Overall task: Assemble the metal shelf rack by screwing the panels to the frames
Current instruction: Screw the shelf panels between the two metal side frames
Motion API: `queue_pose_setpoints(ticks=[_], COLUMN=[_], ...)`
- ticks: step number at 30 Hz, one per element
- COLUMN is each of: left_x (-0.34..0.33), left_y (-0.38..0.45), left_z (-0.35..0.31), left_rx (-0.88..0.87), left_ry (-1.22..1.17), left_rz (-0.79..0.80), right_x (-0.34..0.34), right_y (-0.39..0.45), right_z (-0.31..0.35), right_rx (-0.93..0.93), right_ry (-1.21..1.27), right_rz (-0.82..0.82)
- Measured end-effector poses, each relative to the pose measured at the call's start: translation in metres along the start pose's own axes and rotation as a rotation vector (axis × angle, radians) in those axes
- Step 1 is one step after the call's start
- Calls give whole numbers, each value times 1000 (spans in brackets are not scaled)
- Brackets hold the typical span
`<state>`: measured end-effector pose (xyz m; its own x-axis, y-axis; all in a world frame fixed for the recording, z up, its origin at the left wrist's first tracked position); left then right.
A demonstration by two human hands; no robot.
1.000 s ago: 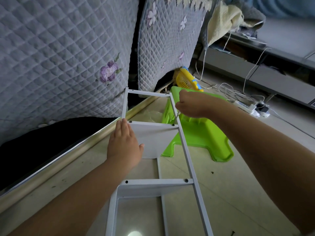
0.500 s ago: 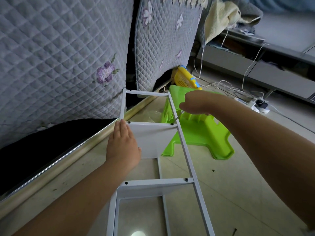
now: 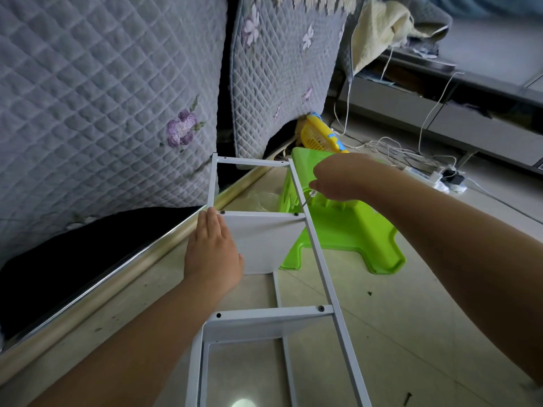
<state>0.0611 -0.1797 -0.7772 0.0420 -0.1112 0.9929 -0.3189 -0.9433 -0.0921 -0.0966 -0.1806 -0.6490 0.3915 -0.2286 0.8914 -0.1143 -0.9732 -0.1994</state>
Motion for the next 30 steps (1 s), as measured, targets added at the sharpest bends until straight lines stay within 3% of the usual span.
queue_pose_setpoints(ticks=[5, 11, 16, 30], left_x=[-1, 1, 2, 0], left_y=[-1, -1, -2, -1], left_z=[0, 0, 0, -1], left_rx=[4, 3, 3, 3], left_ry=[-18, -6, -7, 20], left_rz=[10, 14, 8, 17], right_x=[-5, -2, -1, 10], right_y=[-1, -10, -10, 4], right_z=[-2, 5, 6, -1], right_rx=[-5, 61, 137, -93], right_ry=[15, -65, 30, 359], right_rz=[94, -36, -117, 42])
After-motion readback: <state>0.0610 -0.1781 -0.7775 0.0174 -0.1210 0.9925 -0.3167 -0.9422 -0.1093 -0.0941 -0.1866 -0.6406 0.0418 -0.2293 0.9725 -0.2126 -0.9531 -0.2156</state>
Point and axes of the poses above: each hand's wrist, its own y-axis towards the middle knuckle, its own x-axis out of the back of the hand, z = x × y, the point moved 8 cm from there along y, towards the middle knuckle, and after that the axes turned 1 degree about -y, right-handed, at the moved point
